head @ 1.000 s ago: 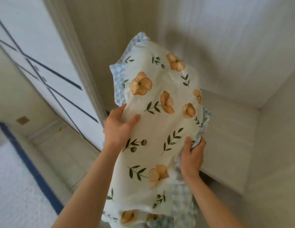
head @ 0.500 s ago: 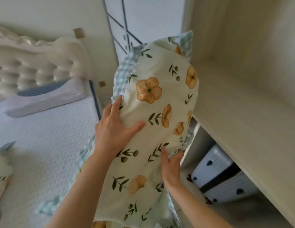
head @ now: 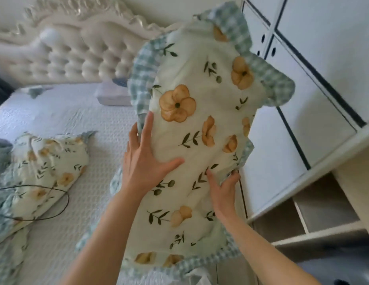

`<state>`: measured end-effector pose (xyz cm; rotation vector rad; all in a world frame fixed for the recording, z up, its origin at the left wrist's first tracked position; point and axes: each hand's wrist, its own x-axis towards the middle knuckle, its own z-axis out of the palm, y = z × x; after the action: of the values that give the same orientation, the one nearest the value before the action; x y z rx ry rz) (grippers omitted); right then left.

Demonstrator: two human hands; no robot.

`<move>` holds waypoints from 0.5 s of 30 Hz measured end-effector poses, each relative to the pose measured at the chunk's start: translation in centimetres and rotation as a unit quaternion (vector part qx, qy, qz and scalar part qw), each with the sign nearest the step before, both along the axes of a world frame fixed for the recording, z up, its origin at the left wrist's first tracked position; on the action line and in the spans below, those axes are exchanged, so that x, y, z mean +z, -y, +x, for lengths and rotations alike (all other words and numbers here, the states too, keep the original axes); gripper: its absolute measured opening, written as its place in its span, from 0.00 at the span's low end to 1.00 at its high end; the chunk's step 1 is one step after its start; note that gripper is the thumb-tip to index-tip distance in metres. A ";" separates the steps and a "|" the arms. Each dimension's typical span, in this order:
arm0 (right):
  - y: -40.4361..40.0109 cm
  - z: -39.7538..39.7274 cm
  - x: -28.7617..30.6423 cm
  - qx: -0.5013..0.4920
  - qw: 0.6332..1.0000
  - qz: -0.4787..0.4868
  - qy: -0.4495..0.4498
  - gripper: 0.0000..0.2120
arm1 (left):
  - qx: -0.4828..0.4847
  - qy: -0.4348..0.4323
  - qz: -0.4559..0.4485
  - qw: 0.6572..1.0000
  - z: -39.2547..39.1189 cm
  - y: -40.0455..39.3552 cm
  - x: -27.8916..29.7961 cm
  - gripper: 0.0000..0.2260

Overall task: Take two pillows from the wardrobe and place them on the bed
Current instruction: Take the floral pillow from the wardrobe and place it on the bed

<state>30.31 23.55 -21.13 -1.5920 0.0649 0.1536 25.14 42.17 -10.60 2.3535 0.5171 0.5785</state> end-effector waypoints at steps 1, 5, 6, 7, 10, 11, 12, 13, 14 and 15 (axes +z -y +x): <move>-0.7 1.6 0.3 0.007 1.000 -0.021 0.013 0.29 | 0.003 0.001 -0.010 1.000 0.7 -1.2 -0.4 0.55; -1.8 7.8 1.2 0.024 0.996 -0.068 0.044 0.35 | 0.040 0.033 -0.071 0.996 3.5 -4.5 -2.3 0.47; -1.8 9.2 1.3 0.030 0.994 -0.093 0.048 0.37 | 0.049 0.045 -0.089 0.994 4.2 -5.1 -2.7 0.45; -1.8 10.4 1.3 0.038 0.991 -0.120 0.047 0.38 | 0.057 0.052 -0.108 0.991 5.0 -5.6 -3.0 0.44; -1.9 13.8 0.6 0.063 0.984 -0.168 0.020 0.35 | 0.070 0.063 -0.161 0.983 7.3 -6.6 -3.7 0.44; -2.1 14.7 0.2 0.070 0.983 -0.171 0.002 0.35 | 0.072 0.068 -0.175 0.980 8.1 -6.8 -3.8 0.43; -2.3 15.6 -0.2 0.072 0.983 -0.170 -0.021 0.35 | 0.076 0.071 -0.186 0.977 8.9 -6.9 -3.9 0.43; -2.6 16.5 -0.5 0.070 0.982 -0.171 -0.048 0.36 | 0.079 0.074 -0.196 0.975 9.6 -7.1 -3.9 0.44; -2.8 17.4 -0.9 0.070 0.978 -0.178 -0.079 0.37 | 0.080 0.075 -0.207 0.972 10.4 -7.3 -4.0 0.45; -3.2 18.2 -1.1 0.077 0.972 -0.194 -0.109 0.38 | 0.079 0.074 -0.216 0.970 11.1 -7.6 -4.1 0.46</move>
<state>48.53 26.71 -22.26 -1.9658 0.1486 0.4595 36.25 49.74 -14.73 1.8540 0.6906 0.6350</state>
